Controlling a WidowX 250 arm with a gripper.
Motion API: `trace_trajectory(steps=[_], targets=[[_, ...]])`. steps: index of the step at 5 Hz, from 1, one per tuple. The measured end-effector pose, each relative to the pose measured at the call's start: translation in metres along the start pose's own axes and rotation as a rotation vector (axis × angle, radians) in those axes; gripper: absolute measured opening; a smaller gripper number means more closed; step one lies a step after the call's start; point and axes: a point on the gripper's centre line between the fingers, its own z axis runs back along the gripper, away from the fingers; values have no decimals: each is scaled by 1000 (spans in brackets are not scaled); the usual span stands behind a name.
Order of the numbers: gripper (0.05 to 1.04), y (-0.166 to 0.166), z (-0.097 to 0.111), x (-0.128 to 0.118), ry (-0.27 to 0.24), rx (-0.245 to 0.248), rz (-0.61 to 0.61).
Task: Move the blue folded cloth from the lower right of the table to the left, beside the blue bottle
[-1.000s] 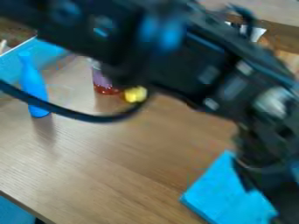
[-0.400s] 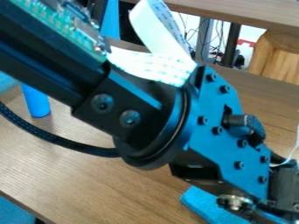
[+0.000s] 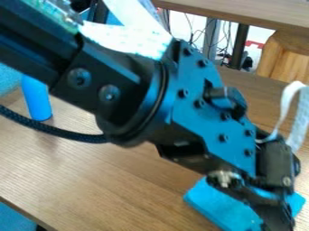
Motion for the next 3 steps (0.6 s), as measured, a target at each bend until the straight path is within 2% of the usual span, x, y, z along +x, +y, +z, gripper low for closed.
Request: trace_trajectory(steps=[1, 2, 3], targets=[[1004, 9, -6, -5, 0, -63, 83], [1004, 19, -17, -22, 30, -100, 167], [1003, 24, -18, -25, 14, -128, 193]])
